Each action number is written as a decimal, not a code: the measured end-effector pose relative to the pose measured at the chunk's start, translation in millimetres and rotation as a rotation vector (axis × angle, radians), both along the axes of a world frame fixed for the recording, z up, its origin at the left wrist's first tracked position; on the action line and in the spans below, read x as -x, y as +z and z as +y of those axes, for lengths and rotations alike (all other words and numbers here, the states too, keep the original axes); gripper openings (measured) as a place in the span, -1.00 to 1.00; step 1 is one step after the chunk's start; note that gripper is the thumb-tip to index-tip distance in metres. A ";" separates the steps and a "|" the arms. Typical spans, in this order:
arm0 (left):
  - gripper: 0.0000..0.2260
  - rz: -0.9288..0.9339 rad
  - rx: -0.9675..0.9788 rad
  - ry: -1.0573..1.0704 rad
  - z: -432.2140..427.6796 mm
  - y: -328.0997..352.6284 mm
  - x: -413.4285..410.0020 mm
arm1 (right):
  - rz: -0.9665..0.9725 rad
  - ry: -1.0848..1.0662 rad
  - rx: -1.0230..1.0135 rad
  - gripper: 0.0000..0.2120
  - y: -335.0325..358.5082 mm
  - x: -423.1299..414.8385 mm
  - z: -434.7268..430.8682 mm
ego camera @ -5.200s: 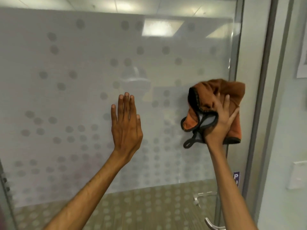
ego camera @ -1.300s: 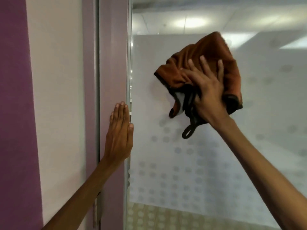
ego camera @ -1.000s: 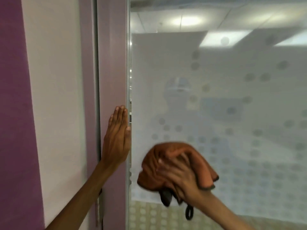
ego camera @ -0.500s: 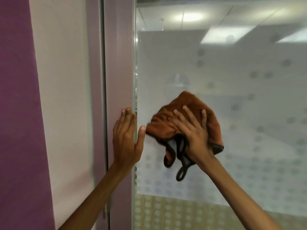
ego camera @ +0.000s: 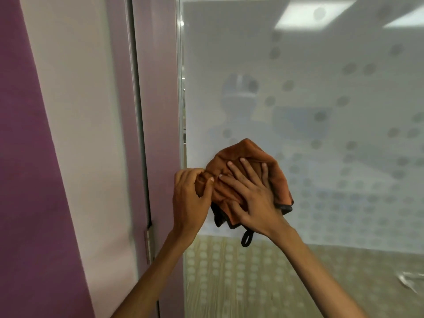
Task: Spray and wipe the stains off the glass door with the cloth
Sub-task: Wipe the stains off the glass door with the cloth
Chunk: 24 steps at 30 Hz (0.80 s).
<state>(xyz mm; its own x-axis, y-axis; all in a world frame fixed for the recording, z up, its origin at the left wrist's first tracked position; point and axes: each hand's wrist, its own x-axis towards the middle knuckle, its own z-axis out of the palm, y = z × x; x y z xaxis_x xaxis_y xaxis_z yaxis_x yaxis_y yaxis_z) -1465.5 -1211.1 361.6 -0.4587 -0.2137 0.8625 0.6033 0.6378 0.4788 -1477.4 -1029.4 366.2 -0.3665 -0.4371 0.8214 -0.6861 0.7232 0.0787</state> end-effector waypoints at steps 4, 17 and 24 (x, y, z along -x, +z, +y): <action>-0.90 -0.099 -0.128 -0.166 12.5 -10.6 -6.5 | -0.160 0.169 0.219 -0.53 -13.8 -20.3 7.4; -0.77 -0.157 -0.013 -0.487 44.5 -19.6 -17.9 | -0.130 -0.124 1.142 -0.29 -52.1 -51.0 35.2; -0.82 -0.203 0.030 -0.731 61.1 -12.1 -23.4 | -0.546 0.044 1.183 -0.58 -73.3 -69.3 62.8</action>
